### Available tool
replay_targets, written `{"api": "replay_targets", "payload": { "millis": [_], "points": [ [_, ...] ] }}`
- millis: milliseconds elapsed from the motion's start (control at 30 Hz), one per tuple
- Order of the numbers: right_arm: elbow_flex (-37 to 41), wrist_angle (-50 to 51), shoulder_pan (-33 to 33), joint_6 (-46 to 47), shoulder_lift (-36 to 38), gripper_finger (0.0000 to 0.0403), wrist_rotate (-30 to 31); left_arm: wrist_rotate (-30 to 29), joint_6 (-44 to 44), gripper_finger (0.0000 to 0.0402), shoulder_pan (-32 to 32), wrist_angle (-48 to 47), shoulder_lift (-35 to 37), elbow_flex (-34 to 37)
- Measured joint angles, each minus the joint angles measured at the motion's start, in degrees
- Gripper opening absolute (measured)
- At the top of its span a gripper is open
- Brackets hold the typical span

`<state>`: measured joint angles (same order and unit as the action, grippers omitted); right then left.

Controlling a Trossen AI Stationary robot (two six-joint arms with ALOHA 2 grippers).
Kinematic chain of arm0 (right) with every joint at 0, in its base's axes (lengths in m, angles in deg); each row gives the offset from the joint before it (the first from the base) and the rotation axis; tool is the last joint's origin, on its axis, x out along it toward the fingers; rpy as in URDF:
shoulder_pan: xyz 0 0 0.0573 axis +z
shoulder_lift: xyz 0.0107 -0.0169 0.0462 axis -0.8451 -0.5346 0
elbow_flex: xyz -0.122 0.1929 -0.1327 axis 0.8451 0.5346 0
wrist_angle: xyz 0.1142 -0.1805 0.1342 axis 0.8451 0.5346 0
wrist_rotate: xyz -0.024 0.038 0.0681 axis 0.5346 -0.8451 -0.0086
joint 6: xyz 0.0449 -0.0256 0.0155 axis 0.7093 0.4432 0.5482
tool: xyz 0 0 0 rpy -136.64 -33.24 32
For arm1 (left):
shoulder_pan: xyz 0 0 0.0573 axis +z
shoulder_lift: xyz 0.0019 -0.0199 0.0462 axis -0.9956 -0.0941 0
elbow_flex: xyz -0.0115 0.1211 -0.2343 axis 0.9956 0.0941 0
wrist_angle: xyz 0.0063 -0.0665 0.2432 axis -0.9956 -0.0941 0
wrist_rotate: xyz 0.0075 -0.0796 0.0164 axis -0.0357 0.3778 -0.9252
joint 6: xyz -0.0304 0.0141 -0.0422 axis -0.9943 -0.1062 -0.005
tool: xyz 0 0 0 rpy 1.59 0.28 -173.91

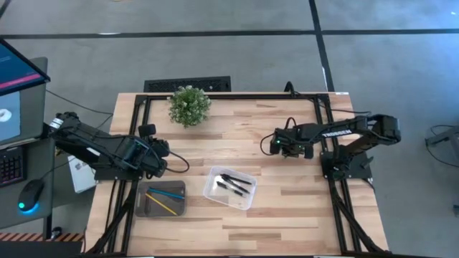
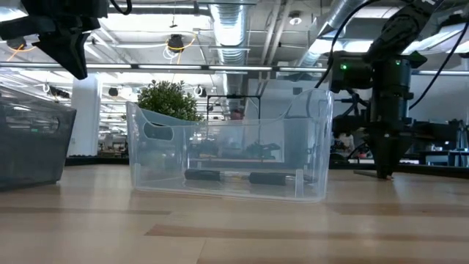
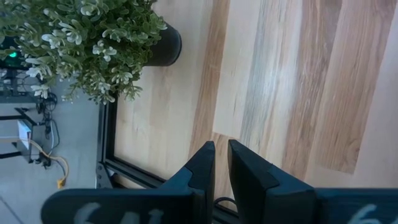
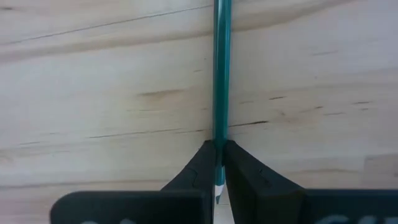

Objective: Sort pens & pencils
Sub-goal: Put the green pencil into the black bin

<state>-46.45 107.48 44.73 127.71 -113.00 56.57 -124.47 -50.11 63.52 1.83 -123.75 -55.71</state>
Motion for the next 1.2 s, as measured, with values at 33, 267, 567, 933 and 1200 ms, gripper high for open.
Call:
{"api": "replay_targets", "payload": {
  "millis": [33, 267, 567, 933, 1200],
  "points": [
    [-0.4, 0.0, 0.3, -0.1, 0.0, 0.0045, 0.9, 0.0, 0.0, 0.0036, 0.0, 0.1, 0.0, 0.0],
    [-1.8, 0.9, 2.6, -3.1, -0.3, 0.0044, 3.4, 0.0, 0.1, 0.0036, 0.0, 0.3, 0.0, 0.0],
    [-1.9, 1.6, 5.4, -4.5, -0.2, 0.0045, 5.3, 0.0, 0.4, 0.0036, 0.0, 0.3, 0.0, 0.0],
    [-2.0, 1.8, 5.4, -7.5, -0.2, 0.0045, 4.0, 0.1, 0.3, 0.0036, 0.0, 1.3, 0.0, 0.0],
    [-2.0, 0.3, 5.4, -9.0, -0.1, 0.0048, 4.8, 0.3, 0.5, 0.0036, 0.0, 1.4, 0.0, 0.0]
  ]
}}
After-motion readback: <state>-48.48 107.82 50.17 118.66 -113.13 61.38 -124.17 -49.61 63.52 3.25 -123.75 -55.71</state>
